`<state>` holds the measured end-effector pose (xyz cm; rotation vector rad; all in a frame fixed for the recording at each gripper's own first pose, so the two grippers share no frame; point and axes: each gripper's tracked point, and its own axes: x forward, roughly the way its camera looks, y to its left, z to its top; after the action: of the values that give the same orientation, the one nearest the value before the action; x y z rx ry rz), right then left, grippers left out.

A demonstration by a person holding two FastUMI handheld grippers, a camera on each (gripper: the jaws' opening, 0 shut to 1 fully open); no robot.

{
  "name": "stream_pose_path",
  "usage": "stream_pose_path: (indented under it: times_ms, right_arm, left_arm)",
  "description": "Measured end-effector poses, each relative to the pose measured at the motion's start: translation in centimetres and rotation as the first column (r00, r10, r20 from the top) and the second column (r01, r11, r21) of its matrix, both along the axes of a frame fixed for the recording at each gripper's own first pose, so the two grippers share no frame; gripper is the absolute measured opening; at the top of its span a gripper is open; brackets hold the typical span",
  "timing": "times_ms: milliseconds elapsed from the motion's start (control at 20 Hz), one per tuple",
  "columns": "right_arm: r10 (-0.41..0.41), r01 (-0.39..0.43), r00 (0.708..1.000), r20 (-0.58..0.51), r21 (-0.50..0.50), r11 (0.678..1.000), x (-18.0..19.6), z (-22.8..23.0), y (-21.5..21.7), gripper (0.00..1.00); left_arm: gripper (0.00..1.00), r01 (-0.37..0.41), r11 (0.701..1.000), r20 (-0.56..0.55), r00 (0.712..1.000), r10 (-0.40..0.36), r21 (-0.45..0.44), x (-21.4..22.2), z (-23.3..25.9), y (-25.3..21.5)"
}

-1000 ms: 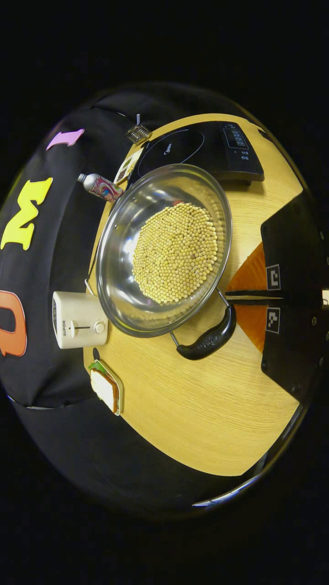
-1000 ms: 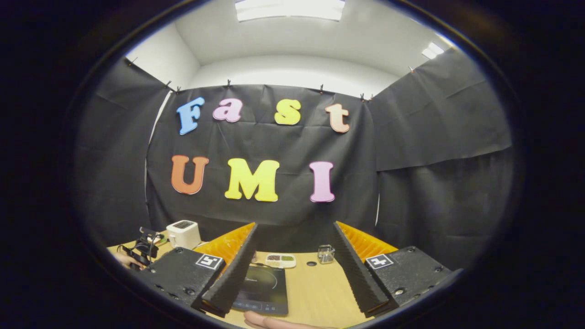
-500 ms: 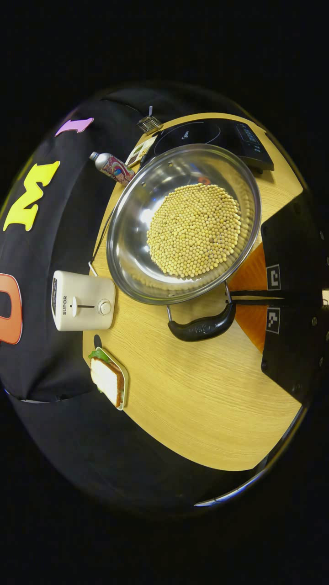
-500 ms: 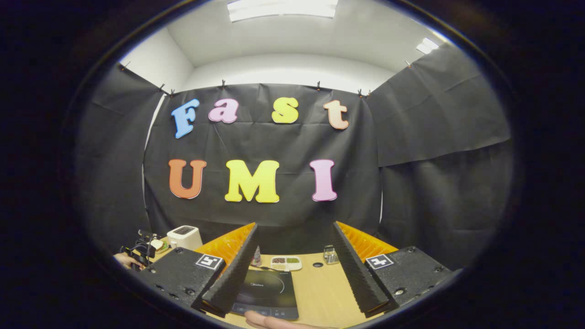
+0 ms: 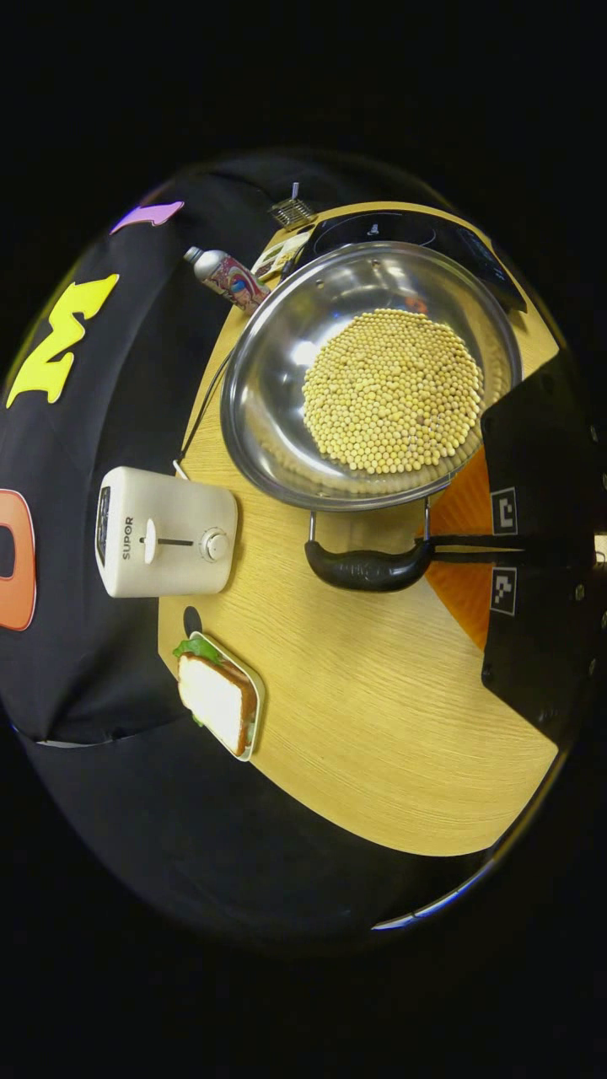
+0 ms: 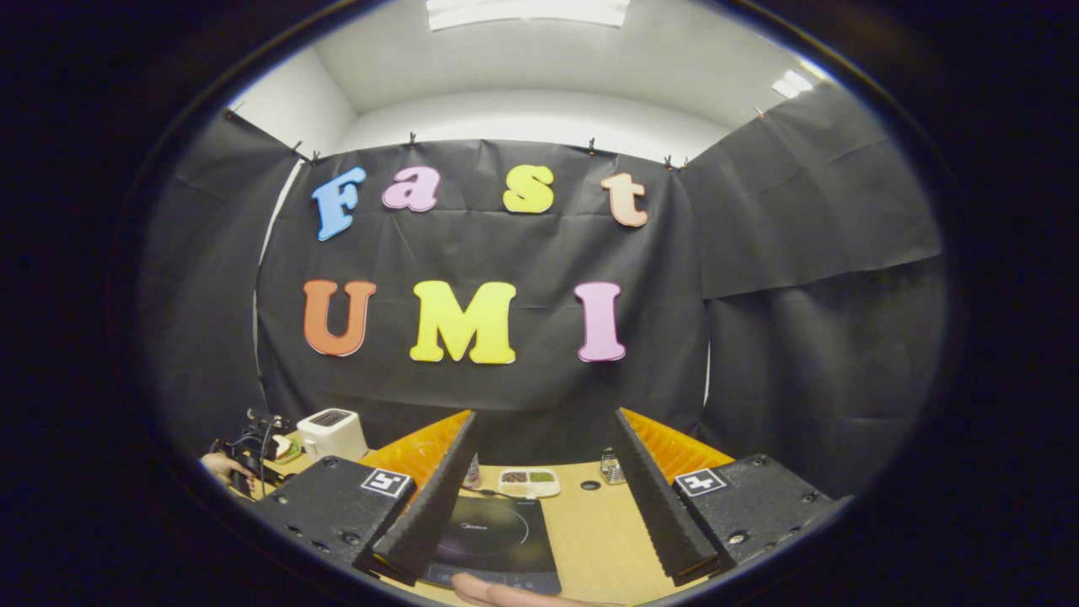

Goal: First push the handle of the pot to place it horizontally, then grasp the pot with both hands and set it on the induction cooktop.

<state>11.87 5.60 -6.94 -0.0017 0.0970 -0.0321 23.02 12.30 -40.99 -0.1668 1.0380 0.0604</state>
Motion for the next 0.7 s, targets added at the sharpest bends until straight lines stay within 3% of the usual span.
stream_pose_path:
  times_ms: [150, 200, 250, 700]
  right_arm:
    - [-0.02, 0.02, 1.0, 0.002, -0.004, 1.0, 1.1, -0.9, 0.0, 0.96]
    - [-0.026, 0.026, 1.0, -0.003, -0.004, 1.0, 1.4, -1.3, 0.0, 0.96]
    - [-0.026, 0.026, 1.0, -0.011, -0.003, 1.0, 1.8, -1.8, 0.2, 0.96]
    - [-0.018, 0.019, 0.994, -0.111, 0.012, 1.0, 4.5, -7.1, 2.2, 0.96]
  left_arm:
    - [0.0, -0.018, 1.0, -0.007, 1.0, 0.018, 0.018, 1.1, -0.5, 0.7]
    - [0.1, -0.022, 0.999, -0.018, 1.0, 0.022, 0.027, 1.3, -0.9, 0.8]
    - [0.0, -0.024, 0.999, -0.016, 1.0, 0.025, 0.033, 1.7, -0.8, 1.0]
    - [0.0, -0.068, 0.997, 0.001, 0.998, 0.068, 0.03, 2.1, -0.9, 2.1]
